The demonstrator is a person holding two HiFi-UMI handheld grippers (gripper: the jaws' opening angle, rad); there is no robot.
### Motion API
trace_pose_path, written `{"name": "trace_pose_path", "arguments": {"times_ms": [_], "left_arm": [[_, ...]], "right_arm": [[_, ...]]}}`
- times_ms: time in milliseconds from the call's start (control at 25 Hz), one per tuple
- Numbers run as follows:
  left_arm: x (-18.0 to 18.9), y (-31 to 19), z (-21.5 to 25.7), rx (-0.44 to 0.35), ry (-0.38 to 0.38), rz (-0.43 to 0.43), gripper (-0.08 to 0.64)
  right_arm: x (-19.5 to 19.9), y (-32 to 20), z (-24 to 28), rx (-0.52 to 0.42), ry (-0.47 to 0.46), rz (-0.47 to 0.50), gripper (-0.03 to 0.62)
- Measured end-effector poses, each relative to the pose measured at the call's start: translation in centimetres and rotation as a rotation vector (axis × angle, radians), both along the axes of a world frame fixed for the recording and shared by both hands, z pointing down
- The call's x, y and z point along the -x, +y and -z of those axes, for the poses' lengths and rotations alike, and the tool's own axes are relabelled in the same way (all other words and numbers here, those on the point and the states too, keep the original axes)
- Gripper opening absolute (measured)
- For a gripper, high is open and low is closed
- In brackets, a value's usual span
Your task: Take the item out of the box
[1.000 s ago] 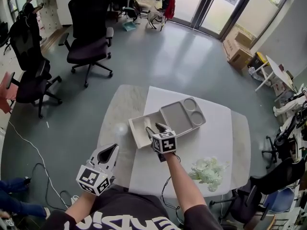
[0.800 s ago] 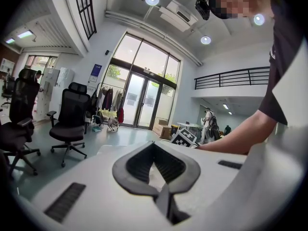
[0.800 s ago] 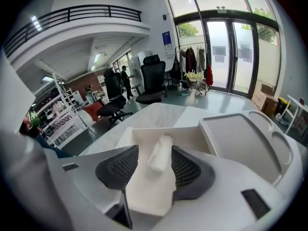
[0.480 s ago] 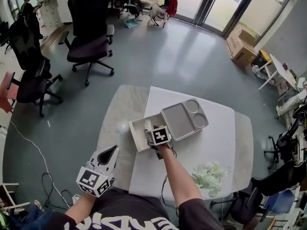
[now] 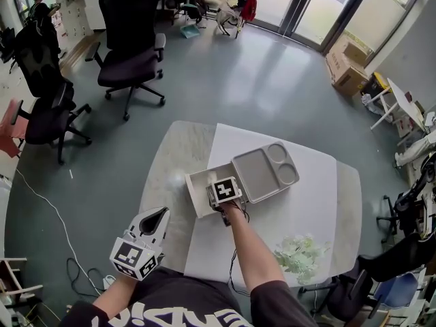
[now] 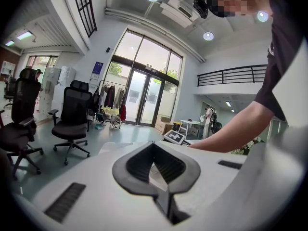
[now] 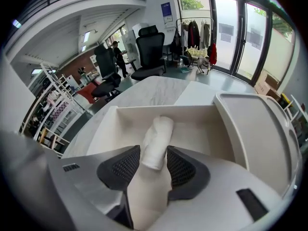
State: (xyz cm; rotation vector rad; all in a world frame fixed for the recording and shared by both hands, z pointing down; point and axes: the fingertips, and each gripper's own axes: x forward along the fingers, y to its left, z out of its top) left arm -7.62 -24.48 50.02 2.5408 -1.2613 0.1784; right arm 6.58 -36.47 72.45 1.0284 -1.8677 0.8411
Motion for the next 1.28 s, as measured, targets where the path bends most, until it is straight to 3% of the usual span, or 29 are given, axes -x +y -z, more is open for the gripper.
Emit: {"name": "trace_pose_path", "arguments": {"times_ms": [240, 640, 1000, 1280], "left_arm": [[-0.1, -0.1, -0.3, 0.001, 0.001, 0.000, 0.009], [-0.2, 0.1, 0.0, -0.002, 0.010, -0.009, 0.009], [-0.7, 0.7, 0.6, -0.014, -0.001, -0.020, 0.009], [-1.1, 1.2, 1.4, -0.031, 0.005, -0.029, 0.009]], "right_arm": [[0.1, 0.3, -0.3, 0.012, 0.003, 0.019, 0.158], [0.0, 0.1, 2.2, -0.063, -0.044, 0.026, 0.144], [0.3, 1.5, 8.3, -0.216, -0.161, 0.008, 0.143], [0.2, 4.2, 15.2, -0.411, -0.241, 0.004, 0.143]]}}
